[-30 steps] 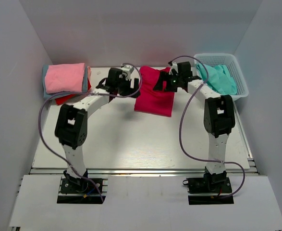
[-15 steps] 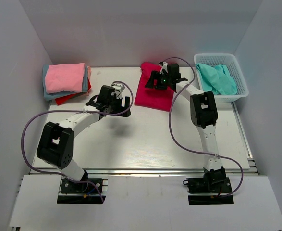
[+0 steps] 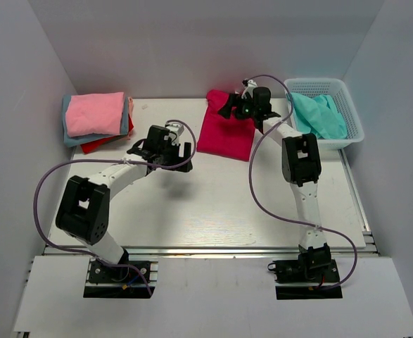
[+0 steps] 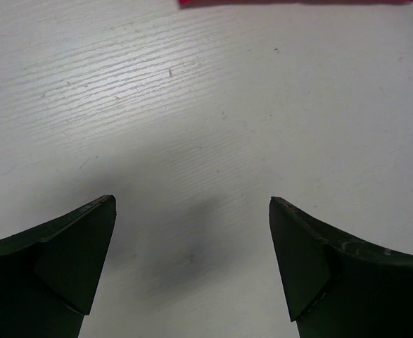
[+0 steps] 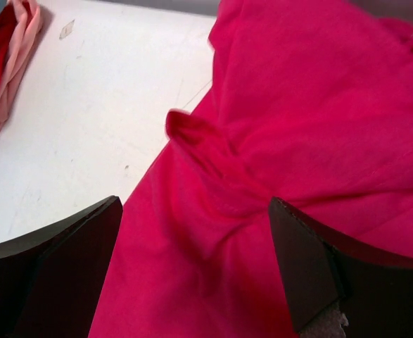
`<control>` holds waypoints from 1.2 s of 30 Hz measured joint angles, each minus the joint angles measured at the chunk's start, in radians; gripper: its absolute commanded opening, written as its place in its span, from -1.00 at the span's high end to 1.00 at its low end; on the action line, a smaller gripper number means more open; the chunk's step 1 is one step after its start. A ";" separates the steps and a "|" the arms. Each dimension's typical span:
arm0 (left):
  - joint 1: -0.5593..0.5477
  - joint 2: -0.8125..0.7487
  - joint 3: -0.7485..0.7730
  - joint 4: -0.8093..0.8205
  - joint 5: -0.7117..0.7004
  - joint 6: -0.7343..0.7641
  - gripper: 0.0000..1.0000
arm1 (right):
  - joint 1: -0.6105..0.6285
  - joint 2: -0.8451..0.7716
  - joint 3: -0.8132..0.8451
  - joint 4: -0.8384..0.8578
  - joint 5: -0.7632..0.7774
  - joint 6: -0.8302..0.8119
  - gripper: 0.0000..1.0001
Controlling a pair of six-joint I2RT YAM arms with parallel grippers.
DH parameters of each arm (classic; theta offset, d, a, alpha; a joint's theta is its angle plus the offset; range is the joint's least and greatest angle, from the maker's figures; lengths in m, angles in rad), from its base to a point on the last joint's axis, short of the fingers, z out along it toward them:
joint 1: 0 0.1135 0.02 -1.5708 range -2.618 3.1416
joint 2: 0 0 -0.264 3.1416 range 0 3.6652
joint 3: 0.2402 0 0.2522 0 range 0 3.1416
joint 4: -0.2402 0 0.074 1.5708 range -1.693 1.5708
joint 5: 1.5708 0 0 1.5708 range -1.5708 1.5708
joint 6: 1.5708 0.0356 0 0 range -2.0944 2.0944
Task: Fold and stack the t-shirts
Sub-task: Fold the folded rectangular tshirt in 1/3 of the way
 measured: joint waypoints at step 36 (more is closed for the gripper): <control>0.012 0.691 0.716 -0.055 0.063 0.062 -0.23 | -0.035 -0.616 -0.673 -0.092 0.364 0.089 -0.81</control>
